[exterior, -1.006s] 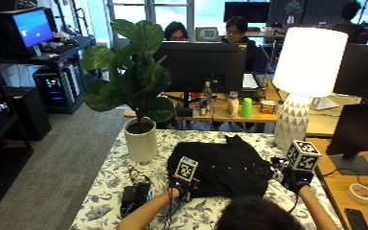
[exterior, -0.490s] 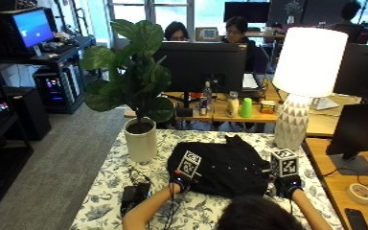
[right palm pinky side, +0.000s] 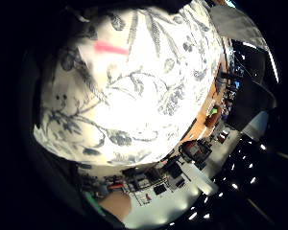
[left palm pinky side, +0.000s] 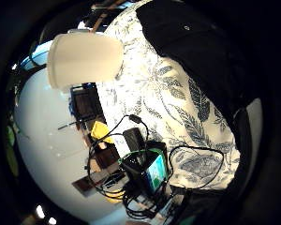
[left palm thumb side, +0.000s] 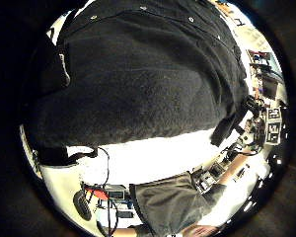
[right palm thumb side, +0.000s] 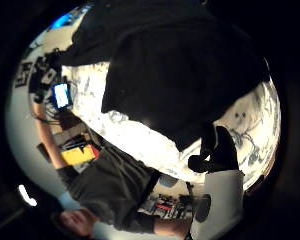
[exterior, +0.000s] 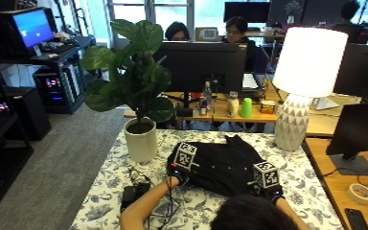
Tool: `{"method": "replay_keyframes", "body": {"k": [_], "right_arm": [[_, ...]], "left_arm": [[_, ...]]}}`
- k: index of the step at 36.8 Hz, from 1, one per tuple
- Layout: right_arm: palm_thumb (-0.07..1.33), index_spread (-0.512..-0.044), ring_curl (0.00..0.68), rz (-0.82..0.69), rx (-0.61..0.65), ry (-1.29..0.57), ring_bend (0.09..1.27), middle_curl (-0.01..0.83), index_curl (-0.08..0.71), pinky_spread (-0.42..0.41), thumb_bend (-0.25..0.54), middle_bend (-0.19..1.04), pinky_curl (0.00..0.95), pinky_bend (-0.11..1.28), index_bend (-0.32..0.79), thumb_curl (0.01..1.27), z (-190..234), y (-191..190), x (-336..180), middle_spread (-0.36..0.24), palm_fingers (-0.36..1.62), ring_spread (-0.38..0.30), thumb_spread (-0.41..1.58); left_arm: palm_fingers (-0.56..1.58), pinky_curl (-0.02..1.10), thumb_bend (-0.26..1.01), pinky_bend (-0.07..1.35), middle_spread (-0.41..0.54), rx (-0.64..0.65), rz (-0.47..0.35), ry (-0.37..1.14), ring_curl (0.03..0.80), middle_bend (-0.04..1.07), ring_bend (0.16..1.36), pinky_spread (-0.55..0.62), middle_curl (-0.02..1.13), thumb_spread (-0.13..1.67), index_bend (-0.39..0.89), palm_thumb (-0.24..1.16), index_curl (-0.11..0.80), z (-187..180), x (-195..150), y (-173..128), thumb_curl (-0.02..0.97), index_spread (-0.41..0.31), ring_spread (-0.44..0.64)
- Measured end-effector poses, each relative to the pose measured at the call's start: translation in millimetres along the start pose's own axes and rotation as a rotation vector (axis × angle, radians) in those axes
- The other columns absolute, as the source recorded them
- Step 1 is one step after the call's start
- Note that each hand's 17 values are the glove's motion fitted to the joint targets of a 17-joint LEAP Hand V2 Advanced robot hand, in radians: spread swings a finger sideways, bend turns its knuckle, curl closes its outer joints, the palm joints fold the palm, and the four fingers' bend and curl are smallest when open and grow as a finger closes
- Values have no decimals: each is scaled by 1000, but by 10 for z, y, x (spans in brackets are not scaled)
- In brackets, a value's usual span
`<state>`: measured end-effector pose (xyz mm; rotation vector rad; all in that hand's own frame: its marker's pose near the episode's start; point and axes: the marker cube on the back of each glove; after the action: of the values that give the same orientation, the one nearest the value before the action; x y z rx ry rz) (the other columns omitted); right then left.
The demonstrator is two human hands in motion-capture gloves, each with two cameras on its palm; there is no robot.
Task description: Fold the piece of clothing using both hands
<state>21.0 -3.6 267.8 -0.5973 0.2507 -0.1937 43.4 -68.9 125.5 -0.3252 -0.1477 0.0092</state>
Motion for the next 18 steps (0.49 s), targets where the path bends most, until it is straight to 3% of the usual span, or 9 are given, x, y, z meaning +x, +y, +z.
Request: {"method": "replay_keyframes", "body": {"k": [4, 7, 14, 18], "right_arm": [[957, -350, 333, 148, 37, 114, 287, 336, 261, 199, 105, 183, 383, 511, 183, 380, -105, 84, -78, -85, 342, 52, 1009], [986, -352, 331, 184, 59, 125, 293, 341, 288, 175, 99, 193, 365, 472, 221, 397, -194, 141, -141, -103, 466, 23, 989], [1030, -329, 356, 69, 297, 98, 422, 343, 300, -55, 77, 159, 359, 516, 168, 425, -283, -143, -217, -148, 898, -124, 960], [1057, -298, 389, 78, 329, 118, 467, 363, 340, -212, 70, 186, 375, 533, 213, 434, -322, -177, -260, -170, 1191, -185, 962]], "left_arm": [[1142, 417, 51, 559, -273, 70, -16, -5, 389, 257, 454, -376, 482, 592, 158, 1008, 433, -46, -32, -45, 644, -255, -337], [1135, 422, 36, 562, -276, 86, -12, -2, 395, 242, 449, -377, 487, 595, 153, 1013, 435, -58, -47, -46, 658, -255, -337], [1190, 437, -16, 584, -295, 30, 4, 20, 408, 221, 459, -397, 494, 906, 156, 915, 437, -24, -83, 62, 586, -271, -355], [1193, 439, -19, 584, -305, 33, 6, 23, 413, 218, 463, -406, 498, 1016, 154, 879, 438, 0, -109, 99, 537, -277, -357]]}}
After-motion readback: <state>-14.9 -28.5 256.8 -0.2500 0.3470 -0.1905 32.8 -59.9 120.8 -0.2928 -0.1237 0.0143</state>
